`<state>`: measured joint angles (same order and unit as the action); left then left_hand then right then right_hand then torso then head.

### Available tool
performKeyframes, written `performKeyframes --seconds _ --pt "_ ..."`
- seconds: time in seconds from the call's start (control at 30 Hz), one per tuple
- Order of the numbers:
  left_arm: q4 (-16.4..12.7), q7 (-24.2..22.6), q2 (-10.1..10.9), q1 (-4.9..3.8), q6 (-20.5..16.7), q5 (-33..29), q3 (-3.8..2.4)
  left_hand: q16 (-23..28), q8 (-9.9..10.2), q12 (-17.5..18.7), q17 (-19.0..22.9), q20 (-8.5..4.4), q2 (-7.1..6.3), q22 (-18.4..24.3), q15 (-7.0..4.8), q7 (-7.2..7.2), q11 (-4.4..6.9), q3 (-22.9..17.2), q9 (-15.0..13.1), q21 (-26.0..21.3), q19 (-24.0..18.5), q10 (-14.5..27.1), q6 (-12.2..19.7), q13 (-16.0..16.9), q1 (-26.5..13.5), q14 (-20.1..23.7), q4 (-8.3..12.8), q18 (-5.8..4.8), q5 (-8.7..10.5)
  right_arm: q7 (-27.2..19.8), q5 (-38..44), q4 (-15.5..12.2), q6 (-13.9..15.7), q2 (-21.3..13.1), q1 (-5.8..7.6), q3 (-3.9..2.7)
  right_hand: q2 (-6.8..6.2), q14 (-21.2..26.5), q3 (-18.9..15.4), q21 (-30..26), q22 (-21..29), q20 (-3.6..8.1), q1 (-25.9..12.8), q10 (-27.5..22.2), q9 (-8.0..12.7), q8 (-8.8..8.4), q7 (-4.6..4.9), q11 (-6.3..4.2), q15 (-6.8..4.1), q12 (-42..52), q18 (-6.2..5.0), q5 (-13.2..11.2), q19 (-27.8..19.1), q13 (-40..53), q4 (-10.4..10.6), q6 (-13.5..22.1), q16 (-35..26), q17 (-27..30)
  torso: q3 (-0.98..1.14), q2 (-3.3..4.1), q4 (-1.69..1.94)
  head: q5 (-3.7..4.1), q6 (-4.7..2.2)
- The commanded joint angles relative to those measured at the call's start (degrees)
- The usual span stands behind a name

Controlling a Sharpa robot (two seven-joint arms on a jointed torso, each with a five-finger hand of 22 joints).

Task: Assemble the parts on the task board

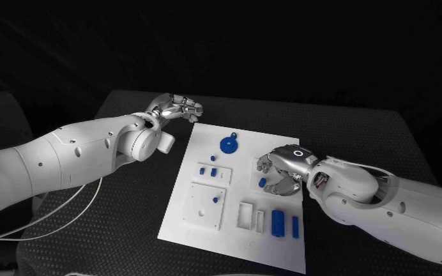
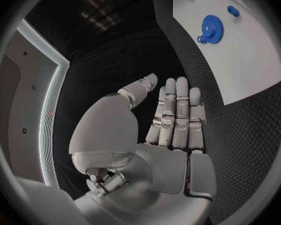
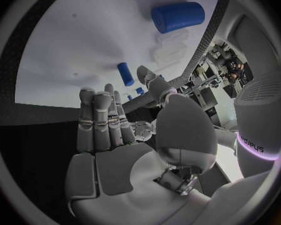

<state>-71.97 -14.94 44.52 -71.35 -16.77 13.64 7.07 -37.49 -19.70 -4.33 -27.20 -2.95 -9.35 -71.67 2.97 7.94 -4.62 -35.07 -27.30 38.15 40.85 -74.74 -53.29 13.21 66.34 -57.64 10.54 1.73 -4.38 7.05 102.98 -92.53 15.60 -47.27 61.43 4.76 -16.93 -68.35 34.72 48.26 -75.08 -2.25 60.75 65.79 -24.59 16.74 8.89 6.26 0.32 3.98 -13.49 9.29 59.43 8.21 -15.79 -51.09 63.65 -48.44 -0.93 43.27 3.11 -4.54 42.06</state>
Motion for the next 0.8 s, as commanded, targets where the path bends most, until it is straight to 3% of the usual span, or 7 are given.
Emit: performKeyframes --seconds 0.03,0.1,0.17,0.5,0.8 --pt "-0.16 -0.65 -0.03 -0.09 0.84 -0.26 -0.04 0.32 -0.21 0.12 -0.10 0.30 0.00 -0.08 0.06 0.11 -0.08 0.20 0.07 -0.22 -0.05 0.39 0.41 -0.06 -0.37 -0.52 -0.16 0.18 -0.01 0.01 0.44 0.31 -1.88 0.14 -0.04 0.03 -0.02 0.07 1.65 -0.15 -0.59 0.13 1.89 -0.17 -0.05 0.38 -0.42 0.26 -0.28 0.47 -1.51 -2.82 -0.09 -0.14 1.00 -0.47 0.30 0.10 -0.04 0.00 0.08 0.14 0.04" --pt "-0.14 -0.65 -0.05 -0.09 0.83 -0.26 -0.04 0.33 -0.22 0.12 -0.11 0.30 0.01 -0.08 0.06 0.11 -0.08 0.20 0.07 -0.23 -0.05 0.39 0.41 -0.06 -0.37 -0.53 -0.18 0.18 -0.01 -0.03 0.62 0.41 -2.16 0.26 -0.04 0.09 0.06 -0.24 3.84 -0.15 -0.56 0.20 3.39 1.16 -0.15 0.92 -0.39 -0.14 -0.70 1.10 -1.51 -5.77 0.21 -0.04 2.13 -1.37 0.40 0.20 -0.06 0.00 0.12 0.23 0.05" --pt "-0.07 -0.65 -0.08 -0.09 0.83 -0.27 -0.04 0.34 -0.22 0.12 -0.12 0.30 0.02 -0.09 0.06 0.11 -0.08 0.20 0.08 -0.23 -0.05 0.39 0.41 -0.06 -0.38 -0.53 -0.18 0.18 -0.02 -0.10 0.69 0.49 -2.57 0.37 -0.04 0.13 0.00 -0.46 5.21 -0.10 -0.57 0.25 4.17 1.89 -0.22 1.25 -0.40 -0.44 -0.88 1.42 -1.51 -6.35 0.39 0.00 2.81 -1.95 0.47 0.26 -0.08 0.00 0.14 0.26 0.08" --pt "0.06 -0.57 -0.21 -0.09 0.87 -0.30 -0.04 0.39 -0.23 0.11 -0.19 0.30 0.08 -0.11 0.06 0.10 -0.08 0.20 0.08 -0.25 -0.03 0.39 0.41 -0.06 -0.39 -0.55 -0.23 0.18 -0.02 -0.44 0.74 0.45 -2.58 0.76 -0.13 0.24 0.65 -1.43 8.26 0.53 -0.82 0.67 4.75 5.53 -0.85 3.07 -1.27 -1.70 -2.12 3.01 -1.51 -6.52 1.13 0.59 6.14 -5.01 0.74 0.39 -0.04 0.01 0.08 0.34 0.18" --pt "0.08 -0.52 -0.22 -0.09 0.93 -0.30 -0.04 0.44 -0.23 0.11 -0.25 0.29 0.11 -0.12 0.06 0.10 -0.07 0.19 0.08 -0.27 -0.02 0.39 0.42 -0.07 -0.35 -0.57 -0.23 0.19 -0.04 -0.40 0.74 0.72 -2.42 1.39 -0.32 0.29 0.69 -1.56 8.45 0.65 -0.84 0.76 4.49 5.84 -0.88 3.20 -1.39 -1.81 -2.24 3.04 -1.51 -6.52 1.20 0.60 6.84 -5.21 0.73 0.44 -0.01 0.00 0.13 0.40 0.39"
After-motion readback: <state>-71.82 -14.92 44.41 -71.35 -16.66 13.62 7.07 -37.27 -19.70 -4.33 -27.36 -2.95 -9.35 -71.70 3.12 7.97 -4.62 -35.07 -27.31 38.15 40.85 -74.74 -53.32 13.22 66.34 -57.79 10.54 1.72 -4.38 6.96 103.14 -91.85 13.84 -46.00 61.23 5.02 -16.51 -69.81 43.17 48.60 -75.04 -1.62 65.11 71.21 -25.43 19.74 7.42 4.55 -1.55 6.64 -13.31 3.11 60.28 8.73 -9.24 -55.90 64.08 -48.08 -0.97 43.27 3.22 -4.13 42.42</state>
